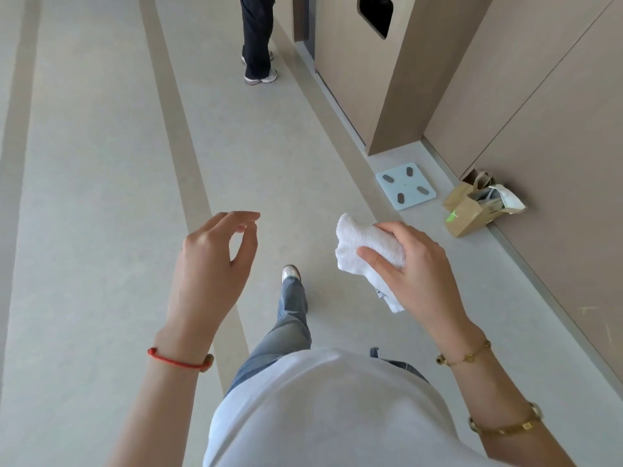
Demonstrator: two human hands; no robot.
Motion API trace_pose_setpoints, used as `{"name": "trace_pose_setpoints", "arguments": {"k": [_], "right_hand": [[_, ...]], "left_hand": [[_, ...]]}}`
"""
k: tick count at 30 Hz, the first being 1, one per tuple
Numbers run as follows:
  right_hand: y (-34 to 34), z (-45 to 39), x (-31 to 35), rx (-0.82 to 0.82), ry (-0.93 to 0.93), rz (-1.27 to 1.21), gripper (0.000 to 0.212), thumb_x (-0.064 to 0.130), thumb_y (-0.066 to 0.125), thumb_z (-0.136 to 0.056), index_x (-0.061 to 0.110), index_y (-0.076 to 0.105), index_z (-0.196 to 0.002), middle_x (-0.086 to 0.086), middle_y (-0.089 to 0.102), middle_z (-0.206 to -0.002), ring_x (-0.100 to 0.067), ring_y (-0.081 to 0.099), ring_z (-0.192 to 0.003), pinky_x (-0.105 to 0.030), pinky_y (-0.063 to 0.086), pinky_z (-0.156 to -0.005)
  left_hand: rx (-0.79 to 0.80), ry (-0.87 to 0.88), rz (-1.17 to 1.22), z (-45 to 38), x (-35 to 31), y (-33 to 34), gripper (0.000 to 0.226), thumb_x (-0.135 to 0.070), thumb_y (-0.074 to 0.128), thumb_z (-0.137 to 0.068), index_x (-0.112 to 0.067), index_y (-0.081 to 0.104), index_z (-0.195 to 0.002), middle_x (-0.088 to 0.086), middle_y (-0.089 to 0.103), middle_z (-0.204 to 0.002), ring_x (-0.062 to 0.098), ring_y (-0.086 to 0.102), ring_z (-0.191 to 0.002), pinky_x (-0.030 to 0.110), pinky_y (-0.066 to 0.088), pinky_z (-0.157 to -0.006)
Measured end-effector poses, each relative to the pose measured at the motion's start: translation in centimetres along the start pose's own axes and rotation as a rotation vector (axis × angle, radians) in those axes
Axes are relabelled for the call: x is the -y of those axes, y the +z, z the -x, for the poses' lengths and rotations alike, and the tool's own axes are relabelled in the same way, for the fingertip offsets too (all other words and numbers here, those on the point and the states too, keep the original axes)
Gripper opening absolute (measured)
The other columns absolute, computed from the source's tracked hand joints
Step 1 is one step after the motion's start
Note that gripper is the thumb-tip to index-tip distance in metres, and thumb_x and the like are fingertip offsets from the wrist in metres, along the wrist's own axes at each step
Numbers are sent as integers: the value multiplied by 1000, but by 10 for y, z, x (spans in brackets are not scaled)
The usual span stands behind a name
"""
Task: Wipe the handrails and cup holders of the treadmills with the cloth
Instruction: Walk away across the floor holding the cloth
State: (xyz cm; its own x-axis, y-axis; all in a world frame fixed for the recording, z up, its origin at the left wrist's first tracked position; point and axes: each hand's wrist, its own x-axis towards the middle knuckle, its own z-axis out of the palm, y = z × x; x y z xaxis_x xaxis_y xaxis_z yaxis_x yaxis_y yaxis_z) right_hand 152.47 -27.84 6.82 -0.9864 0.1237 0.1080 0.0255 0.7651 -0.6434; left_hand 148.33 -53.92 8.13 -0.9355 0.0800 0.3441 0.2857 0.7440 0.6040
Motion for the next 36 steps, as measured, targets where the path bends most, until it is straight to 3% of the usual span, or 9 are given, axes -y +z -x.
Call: {"name": "trace_pose_setpoints", "arguments": {"k": [5, 9, 11, 19, 22, 26, 30, 34, 36], "right_hand": [[19, -118, -2, -1, 16, -6, 33, 52, 63, -87, 25, 61, -107, 10, 67, -92, -15, 61, -88, -41, 51, -79], [28, -221, 7, -40, 14, -9, 34, 52, 63, -87, 25, 61, -109, 9, 66, -90, -15, 61, -87, -40, 51, -78], [31, -266, 11, -56, 23, -7, 35, 53, 62, -87, 26, 61, -109, 8, 66, -90, -15, 60, -87, -39, 50, -78], [47, -413, 1, -97, 87, 6, 40, 54, 61, -86, 24, 61, -112, 7, 67, -96, -14, 60, -90, -38, 51, -78], [54, -470, -14, -108, 96, 6, 39, 54, 61, -86, 24, 62, -111, 8, 67, -93, -14, 60, -88, -39, 52, -77], [58, -556, -39, -117, 107, 16, 38, 53, 62, -86, 24, 62, -111, 9, 67, -96, -15, 60, -89, -38, 51, -80], [47, -651, -61, -125, 119, -6, 36, 54, 59, -87, 24, 62, -108, 9, 67, -89, -14, 61, -85, -38, 50, -77], [30, -743, -78, -141, 111, 6, 33, 51, 62, -88, 25, 62, -110, 8, 67, -89, -11, 60, -85, -33, 49, -76], [23, -784, -86, -154, 103, 0, 34, 49, 63, -88, 23, 63, -109, 7, 67, -89, -11, 60, -84, -33, 50, -76]], "left_hand": [[13, 11, 18, -117, 32, 28, 20, -14, 57, -95, -12, 72, -108, -1, 72, -100, 9, 65, -77, 16, 47, -72], [32, 43, 22, -222, 53, 46, 20, -15, 57, -95, -14, 72, -108, -3, 71, -100, -4, 54, -60, 14, 42, -64], [45, 61, 28, -269, 62, 55, 19, -15, 58, -95, -14, 72, -108, -3, 71, -101, -5, 54, -59, 17, 42, -62], [118, 113, 43, -431, 89, 104, 19, -14, 58, -96, -13, 71, -109, -2, 71, -100, -19, 48, -58, 8, 32, -59], [123, 120, 42, -487, 99, 132, 19, -14, 58, -96, -12, 71, -109, -1, 71, -100, -12, 51, -58, 8, 34, -60], [137, 121, 41, -567, 107, 174, 19, -14, 58, -96, -11, 71, -109, 0, 72, -99, 6, 63, -72, 19, 48, -69], [135, 111, 32, -658, 103, 210, 20, -15, 58, -96, -13, 71, -110, -1, 71, -101, 3, 55, -66, 18, 45, -66], [148, 141, 40, -749, 95, 245, 20, -14, 57, -96, -13, 71, -111, 0, 71, -100, 11, 64, -77, 25, 51, -71], [150, 160, 40, -790, 92, 261, 20, -14, 58, -96, -13, 71, -111, 0, 71, -100, 6, 59, -69, 19, 48, -71]]}}
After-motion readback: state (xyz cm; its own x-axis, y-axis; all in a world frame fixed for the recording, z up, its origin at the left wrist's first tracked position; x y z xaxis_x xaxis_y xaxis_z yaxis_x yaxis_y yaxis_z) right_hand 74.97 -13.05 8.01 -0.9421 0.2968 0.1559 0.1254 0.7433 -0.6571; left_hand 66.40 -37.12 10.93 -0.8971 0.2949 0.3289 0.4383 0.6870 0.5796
